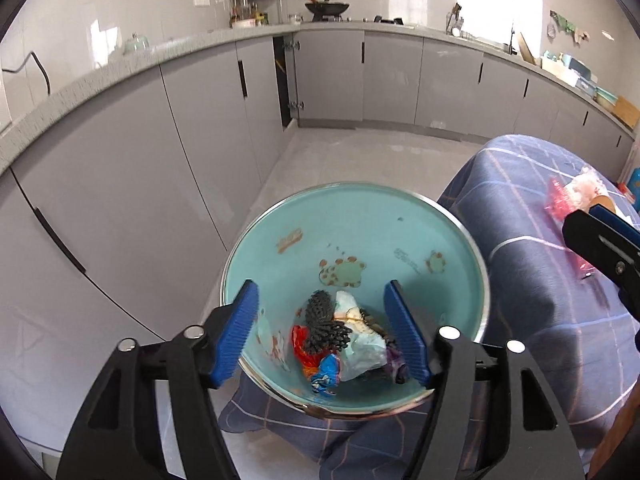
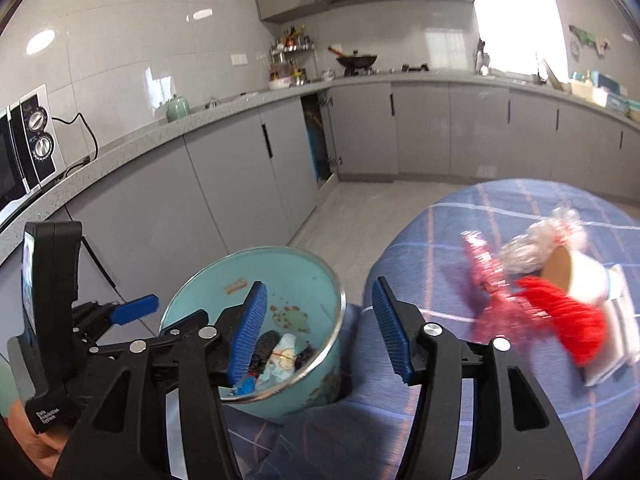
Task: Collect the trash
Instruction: 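Open both tools over the teal bucket to drop the scrubber and clear bag, then move both tools back to the table and grasp the white mesh scrubber with the right tool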
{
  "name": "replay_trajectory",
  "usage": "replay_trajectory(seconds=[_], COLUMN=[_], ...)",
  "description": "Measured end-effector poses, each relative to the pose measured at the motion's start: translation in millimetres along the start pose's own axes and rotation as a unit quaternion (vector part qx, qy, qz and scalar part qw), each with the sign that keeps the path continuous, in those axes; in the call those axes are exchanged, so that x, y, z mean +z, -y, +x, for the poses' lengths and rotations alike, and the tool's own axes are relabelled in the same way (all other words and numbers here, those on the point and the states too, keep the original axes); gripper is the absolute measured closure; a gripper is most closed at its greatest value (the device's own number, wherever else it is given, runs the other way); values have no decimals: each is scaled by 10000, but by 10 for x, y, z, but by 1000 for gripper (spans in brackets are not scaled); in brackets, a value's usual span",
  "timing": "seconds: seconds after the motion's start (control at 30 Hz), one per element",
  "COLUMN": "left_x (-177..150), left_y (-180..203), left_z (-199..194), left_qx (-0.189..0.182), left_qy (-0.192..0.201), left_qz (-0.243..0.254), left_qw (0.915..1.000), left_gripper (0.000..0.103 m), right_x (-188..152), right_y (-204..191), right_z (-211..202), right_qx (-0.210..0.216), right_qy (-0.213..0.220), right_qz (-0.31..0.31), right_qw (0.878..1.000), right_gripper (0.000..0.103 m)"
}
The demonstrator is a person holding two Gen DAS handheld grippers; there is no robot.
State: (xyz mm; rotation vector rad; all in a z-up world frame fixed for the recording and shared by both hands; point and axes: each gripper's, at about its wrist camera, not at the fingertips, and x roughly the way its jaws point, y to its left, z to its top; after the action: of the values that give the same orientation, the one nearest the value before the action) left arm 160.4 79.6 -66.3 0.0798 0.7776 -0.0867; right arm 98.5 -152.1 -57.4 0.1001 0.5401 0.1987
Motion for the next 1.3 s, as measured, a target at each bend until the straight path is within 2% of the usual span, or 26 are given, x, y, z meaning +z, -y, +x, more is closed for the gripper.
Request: replay_trajectory(seconds=[0.23,0.37,0.43,0.57,0.67,0.73,0.93,1.1,1.3], left_x=[49,15,-7,-45,-74,-100,-146,-227,-326], left_y=[311,509,593,677,751,796,947,1151,1385], left_z=[-359,-537,-613,-703,-768,-792,-858,-886,-802], left_qx=[-44,113,208,151,145,120,-37,-166,-337], left_qy=[322,590,665,711,750,749,718,729,555], left_qz=[35,144,187,140,114,81,18,190,334], left_qw=[9995,9981,9974,9973,9970,9971,9974,9970,9973], left_gripper=[21,15,10,6,6,6,6,6,6], right_x=[-7,-52,-76,-130,-179,-189,-275,-381,-530], right_y=[271,422,492,582,688,732,905,1120,1378], right_z=[-377,-550,-637,-768,-864,-915,-1126,-1207,-1236], right_qx=[-230,-306,-356,-433,-458,-513,-758,-985,-1243], right_qy=[255,339,385,432,459,508,715,738,623], right_qz=[95,221,238,233,318,335,415,535,769], right_qw=[9994,9987,9983,9979,9974,9968,9937,9910,9873], right_gripper=[46,46,46,46,44,35,27,27,27])
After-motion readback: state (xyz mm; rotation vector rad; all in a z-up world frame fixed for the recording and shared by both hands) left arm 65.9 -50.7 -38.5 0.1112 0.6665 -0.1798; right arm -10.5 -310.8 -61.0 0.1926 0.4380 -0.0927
